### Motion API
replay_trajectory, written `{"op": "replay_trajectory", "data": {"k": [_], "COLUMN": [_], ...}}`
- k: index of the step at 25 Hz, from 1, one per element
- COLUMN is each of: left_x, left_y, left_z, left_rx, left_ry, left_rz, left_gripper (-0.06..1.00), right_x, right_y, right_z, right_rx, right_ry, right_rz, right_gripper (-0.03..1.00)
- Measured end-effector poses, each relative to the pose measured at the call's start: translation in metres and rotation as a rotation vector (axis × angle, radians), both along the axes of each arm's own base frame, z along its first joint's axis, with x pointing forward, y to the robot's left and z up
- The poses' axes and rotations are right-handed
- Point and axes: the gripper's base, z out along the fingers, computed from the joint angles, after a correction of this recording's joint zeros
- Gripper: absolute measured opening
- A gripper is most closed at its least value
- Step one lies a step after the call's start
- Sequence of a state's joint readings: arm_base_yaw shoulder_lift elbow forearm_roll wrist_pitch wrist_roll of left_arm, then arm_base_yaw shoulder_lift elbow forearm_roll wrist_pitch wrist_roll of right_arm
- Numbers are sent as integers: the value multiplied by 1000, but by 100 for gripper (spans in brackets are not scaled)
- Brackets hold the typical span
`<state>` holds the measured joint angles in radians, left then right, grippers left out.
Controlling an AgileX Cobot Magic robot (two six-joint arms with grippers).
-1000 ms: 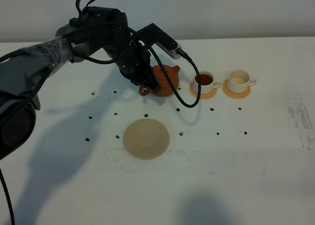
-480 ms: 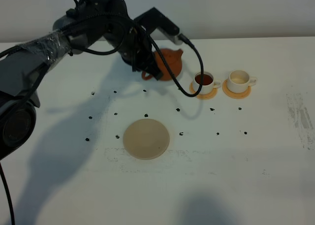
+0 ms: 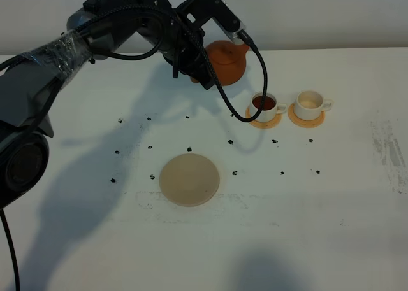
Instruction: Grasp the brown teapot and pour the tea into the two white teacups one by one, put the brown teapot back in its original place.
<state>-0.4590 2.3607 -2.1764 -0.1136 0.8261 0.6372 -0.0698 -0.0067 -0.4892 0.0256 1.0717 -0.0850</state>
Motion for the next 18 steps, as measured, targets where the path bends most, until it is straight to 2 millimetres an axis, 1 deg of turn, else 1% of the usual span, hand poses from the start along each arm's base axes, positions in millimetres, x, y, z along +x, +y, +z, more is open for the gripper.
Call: {"op": "replay_trajectory", "data": {"k": [7, 18], "left_x": [-3, -7], "left_y": [-13, -24], "left_z": [3, 5], "left_rx": [-4, -8], "left_ry": [-42, -77], "left_rz": [-45, -87], "left_gripper": [9, 9], "right_x": [0, 0], "right_y": [0, 0], "right_z": [0, 0], "right_rx": [0, 0], "right_ry": [0, 0], "right_rz": [0, 0], "right_gripper": [52, 52]}}
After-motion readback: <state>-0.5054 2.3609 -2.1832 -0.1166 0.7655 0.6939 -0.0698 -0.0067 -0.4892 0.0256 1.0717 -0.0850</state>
